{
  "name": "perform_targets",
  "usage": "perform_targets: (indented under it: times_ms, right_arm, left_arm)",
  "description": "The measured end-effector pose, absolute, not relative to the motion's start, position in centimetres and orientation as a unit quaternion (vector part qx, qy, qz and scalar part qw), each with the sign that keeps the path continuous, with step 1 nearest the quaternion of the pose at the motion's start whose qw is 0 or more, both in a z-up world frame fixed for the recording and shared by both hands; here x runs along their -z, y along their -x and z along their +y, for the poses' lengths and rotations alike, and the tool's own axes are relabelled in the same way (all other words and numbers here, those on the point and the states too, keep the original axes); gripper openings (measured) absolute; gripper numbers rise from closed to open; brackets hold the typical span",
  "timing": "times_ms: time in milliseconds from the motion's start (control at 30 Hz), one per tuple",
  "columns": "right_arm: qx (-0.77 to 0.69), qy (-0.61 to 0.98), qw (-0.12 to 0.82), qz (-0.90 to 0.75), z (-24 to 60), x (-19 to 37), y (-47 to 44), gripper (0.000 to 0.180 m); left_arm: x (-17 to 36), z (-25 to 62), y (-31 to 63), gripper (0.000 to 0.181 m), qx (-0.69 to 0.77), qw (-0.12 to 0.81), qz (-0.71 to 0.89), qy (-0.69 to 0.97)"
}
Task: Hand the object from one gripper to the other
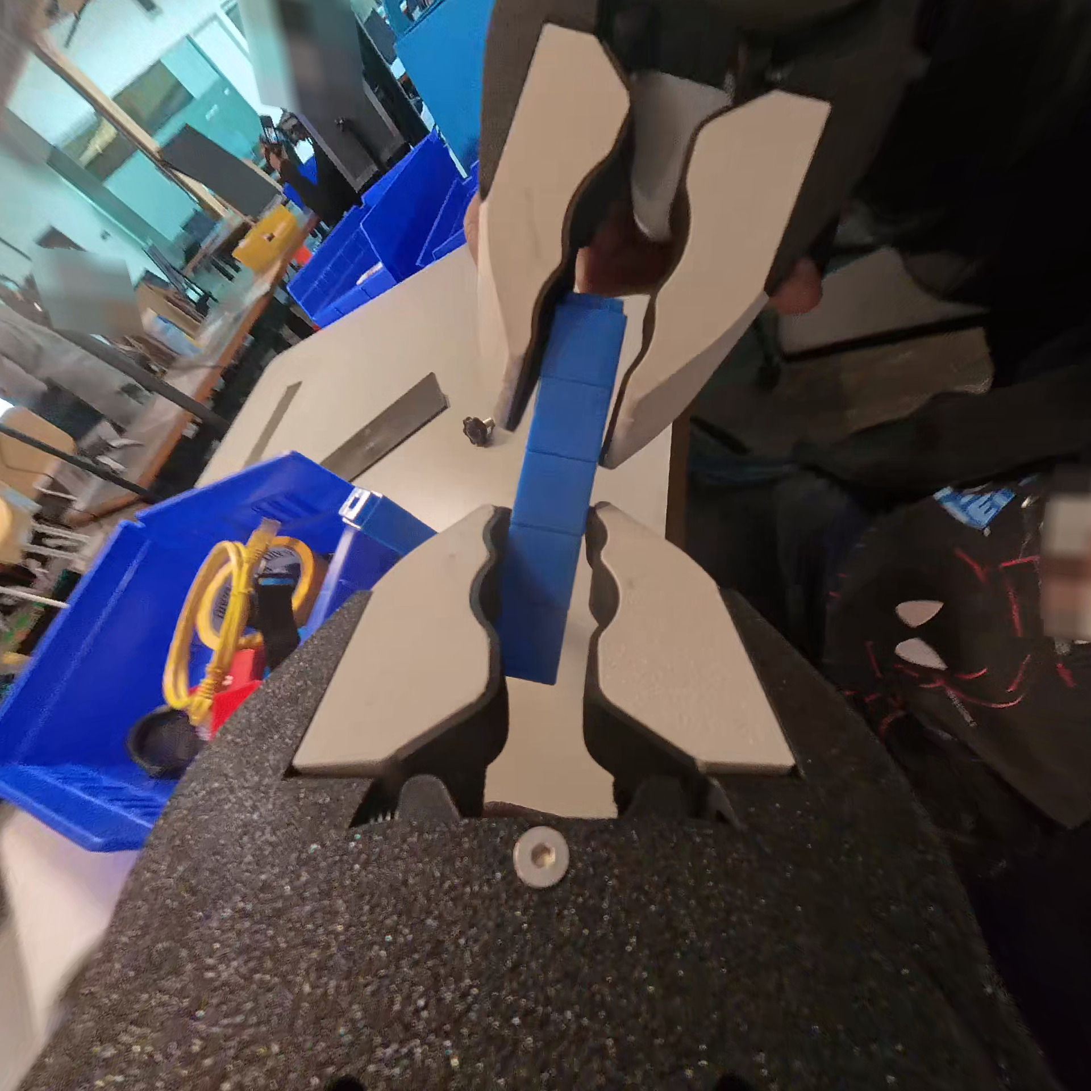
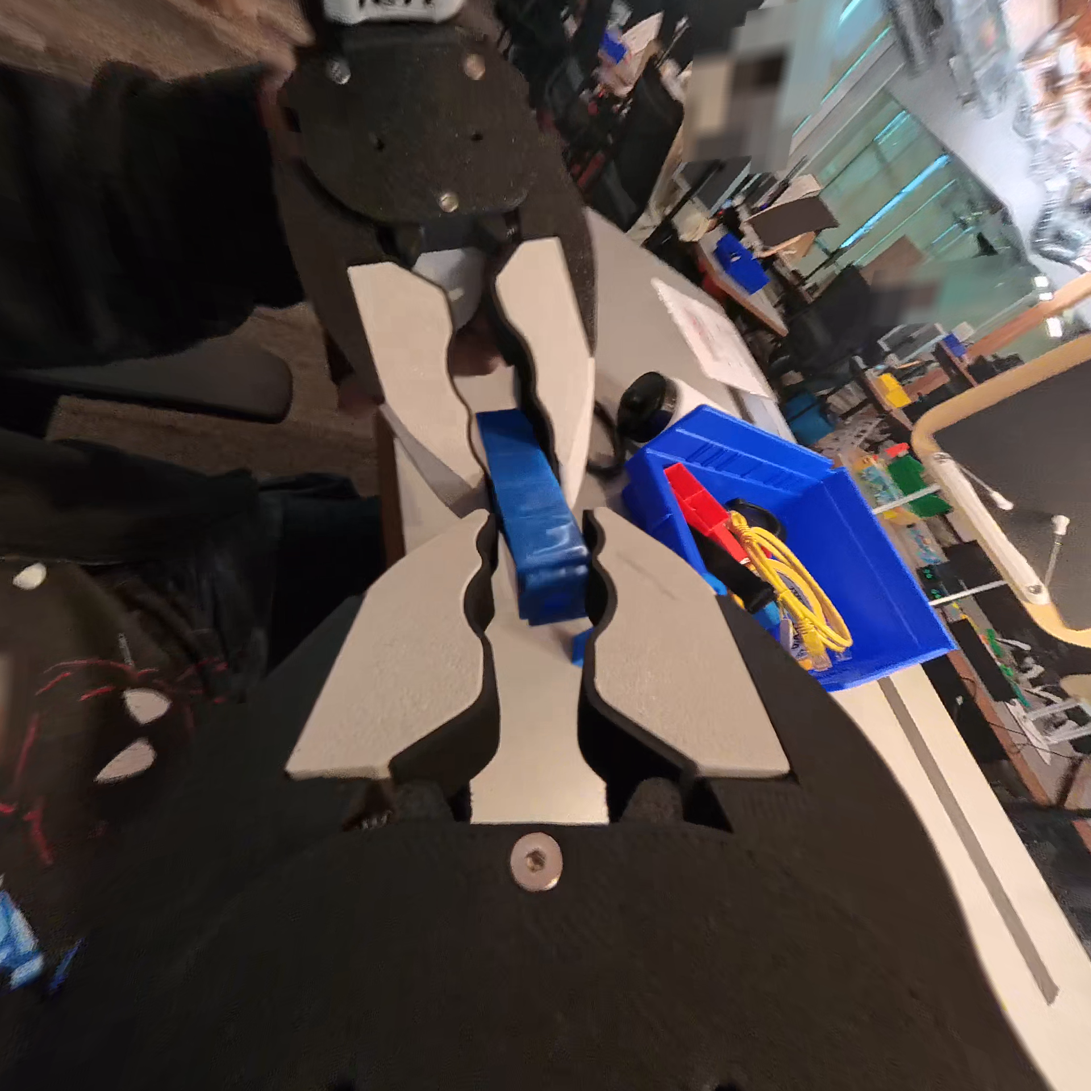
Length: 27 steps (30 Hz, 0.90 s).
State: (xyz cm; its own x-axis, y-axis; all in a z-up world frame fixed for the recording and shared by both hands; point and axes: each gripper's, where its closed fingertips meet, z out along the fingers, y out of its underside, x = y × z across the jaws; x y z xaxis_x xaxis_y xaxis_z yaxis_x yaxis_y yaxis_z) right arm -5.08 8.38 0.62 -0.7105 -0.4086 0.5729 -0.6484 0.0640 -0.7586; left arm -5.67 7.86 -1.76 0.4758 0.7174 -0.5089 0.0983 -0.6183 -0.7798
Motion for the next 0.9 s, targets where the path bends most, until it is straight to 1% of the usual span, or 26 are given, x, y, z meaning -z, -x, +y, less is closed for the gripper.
perform_targets:
  times_ms: [67,133,200,267,333,400,467,533,633,700,767,900]
  right_arm:
    - [-0.619,-0.322,0.081,-0.712,7.7,-1.9,5.8,0.033]
    - [-0.659,-0.272,0.036,-0.700,7.4,-3.2,6.7,0.035]
    - [-0.682,-0.235,-0.013,-0.692,7.2,-3.8,7.5,0.038]
    - [-0.699,-0.194,-0.053,-0.686,6.8,-4.1,8.2,0.039]
    - [-0.709,-0.158,-0.094,-0.681,6.2,-4.3,8.5,0.042]
    - [-0.708,-0.148,-0.138,-0.677,5.9,-4.2,7.8,0.042]
    - [-0.697,-0.148,-0.153,-0.684,5.5,-3.6,7.2,0.042]
    - [-0.689,-0.161,-0.161,-0.688,5.5,-3.1,6.5,0.029]
    - [-0.674,-0.167,-0.160,-0.702,5.5,-2.7,6.4,0.026]
    - [-0.663,-0.168,-0.129,-0.718,5.6,-2.4,7.1,0.022]
    - [-0.643,-0.159,-0.074,-0.746,5.9,-2.1,9.0,0.022]
    - [-0.589,-0.138,0.013,-0.797,7.1,-0.7,12.9,0.022]
  left_arm:
    - [0.9,7.4,5.9,0.025,-0.425,0.409,-0.288,0.754]
    - [-0.2,6.8,6.1,0.024,-0.392,0.497,-0.320,0.706]
    - [-1.6,5.3,6.8,0.024,-0.354,0.591,-0.370,0.623]
    - [-2.4,4.9,6.8,0.024,-0.274,0.683,-0.383,0.559]
    - [-2.6,5.3,6.8,0.023,-0.214,0.733,-0.373,0.527]
    - [-2.1,6.1,7.0,0.023,-0.191,0.742,-0.367,0.528]
    - [-1.7,7.2,7.1,0.024,-0.179,0.737,-0.355,0.546]
    - [-1.1,8.1,7.2,0.024,-0.177,0.725,-0.348,0.568]
    - [-0.2,8.3,7.5,0.025,-0.196,0.695,-0.358,0.592]
    - [0.7,7.5,8.0,0.031,-0.223,0.657,-0.383,0.610]
    - [1.7,6.4,8.3,0.037,-0.254,0.613,-0.408,0.627]
    - [2.2,4.9,8.3,0.037,-0.278,0.579,-0.435,0.631]
